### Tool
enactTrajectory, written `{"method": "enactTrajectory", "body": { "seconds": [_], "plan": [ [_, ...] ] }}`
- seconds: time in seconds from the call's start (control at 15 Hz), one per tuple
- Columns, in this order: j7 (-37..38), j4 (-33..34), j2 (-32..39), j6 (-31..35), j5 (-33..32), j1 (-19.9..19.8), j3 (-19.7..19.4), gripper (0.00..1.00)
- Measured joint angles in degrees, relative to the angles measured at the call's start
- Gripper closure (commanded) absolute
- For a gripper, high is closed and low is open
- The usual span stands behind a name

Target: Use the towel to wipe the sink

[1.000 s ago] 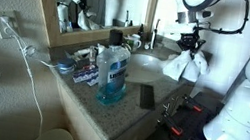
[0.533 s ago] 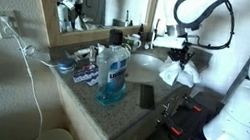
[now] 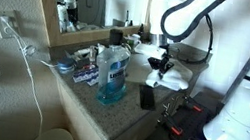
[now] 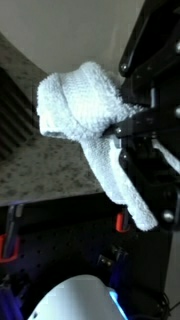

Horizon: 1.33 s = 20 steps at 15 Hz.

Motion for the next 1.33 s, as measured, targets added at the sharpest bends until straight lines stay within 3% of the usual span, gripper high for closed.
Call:
{"method": "enactTrajectory", "body": {
  "seconds": [0.33,0.6,0.87,1.33],
  "plan": [
    [-8.0,1.5,1.5,-1.1,16.9,4.3,-1.6,0.93],
    [-8.0,1.7,1.5,-5.4,19.4,3.5,-3.6,0.93],
    [-4.3,0.6,1.4,-9.4,16.8,0.3,-4.9,0.93],
    [9.1,0.3,1.1,-12.1,0.1,-8.0,-7.0,0.93]
  ]
}}
